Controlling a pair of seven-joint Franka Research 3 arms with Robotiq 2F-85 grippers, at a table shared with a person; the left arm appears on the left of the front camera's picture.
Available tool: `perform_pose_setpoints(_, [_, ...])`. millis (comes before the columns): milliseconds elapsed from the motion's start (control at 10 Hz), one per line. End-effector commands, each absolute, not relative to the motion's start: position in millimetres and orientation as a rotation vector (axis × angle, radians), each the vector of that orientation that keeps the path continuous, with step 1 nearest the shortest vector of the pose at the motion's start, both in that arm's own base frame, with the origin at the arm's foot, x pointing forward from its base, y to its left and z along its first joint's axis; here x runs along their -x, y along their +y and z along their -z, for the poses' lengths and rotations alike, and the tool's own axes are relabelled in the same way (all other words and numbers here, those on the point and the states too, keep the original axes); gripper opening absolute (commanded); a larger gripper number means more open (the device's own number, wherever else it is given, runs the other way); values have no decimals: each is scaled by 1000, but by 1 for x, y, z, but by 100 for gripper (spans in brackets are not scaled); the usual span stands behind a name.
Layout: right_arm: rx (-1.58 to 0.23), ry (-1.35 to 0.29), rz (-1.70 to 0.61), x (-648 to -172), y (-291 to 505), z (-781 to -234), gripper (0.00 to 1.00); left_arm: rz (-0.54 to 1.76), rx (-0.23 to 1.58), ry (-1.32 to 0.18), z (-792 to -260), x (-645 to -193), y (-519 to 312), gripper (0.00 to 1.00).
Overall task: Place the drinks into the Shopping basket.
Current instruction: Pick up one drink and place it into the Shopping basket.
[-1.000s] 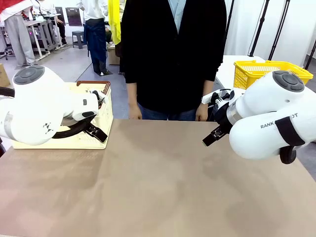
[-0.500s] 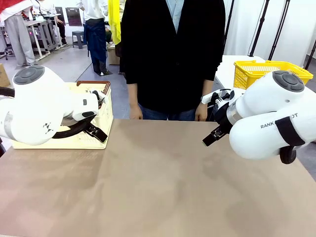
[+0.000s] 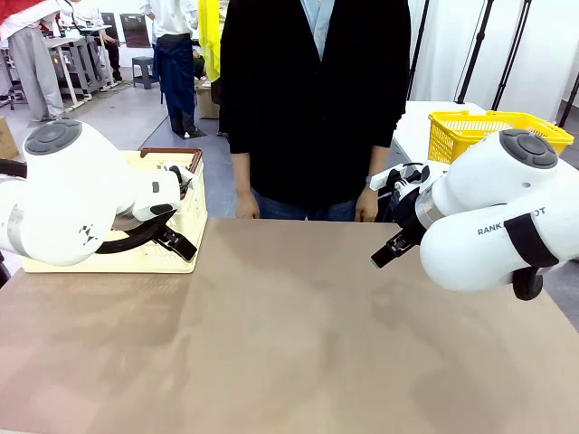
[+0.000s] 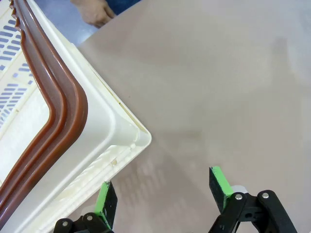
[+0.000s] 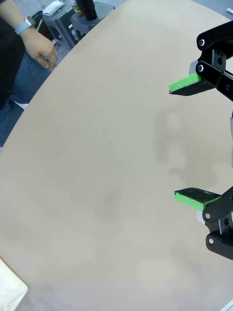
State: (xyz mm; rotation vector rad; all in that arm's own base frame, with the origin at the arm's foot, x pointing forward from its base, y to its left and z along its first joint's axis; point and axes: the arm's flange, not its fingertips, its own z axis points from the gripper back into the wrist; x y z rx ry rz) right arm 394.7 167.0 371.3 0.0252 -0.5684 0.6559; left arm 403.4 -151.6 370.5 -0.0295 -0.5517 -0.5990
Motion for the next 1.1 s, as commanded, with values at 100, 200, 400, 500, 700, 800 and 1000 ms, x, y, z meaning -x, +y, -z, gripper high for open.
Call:
perform_pose_setpoints(100, [-26, -568, -655, -395, 167, -371, 100, 599, 29, -552, -371, -403, -152, 100])
perform_pose_setpoints(200, [-26, -568, -655, -395, 167, -371, 100, 599, 29, -552, -371, -403, -152, 100])
perform_pose_setpoints(400, [-88, -465, -602, -393, 163, -369, 100, 627, 155, -392, -374, -393, -147, 100])
perform_pose_setpoints(500, [-200, -304, -522, -388, 156, -368, 100, 654, 200, -188, -384, -382, -146, 100])
perform_pose_setpoints(700, [-438, -123, -338, -374, 127, -392, 100, 589, 473, 82, -413, -359, -144, 100])
perform_pose_setpoints(800, [-573, -89, -206, -364, 111, -420, 100, 563, 620, 102, -431, -352, -133, 100])
perform_pose_setpoints(1000, [-870, -70, -148, -328, 55, -490, 100, 525, 996, 58, -493, -346, -74, 100])
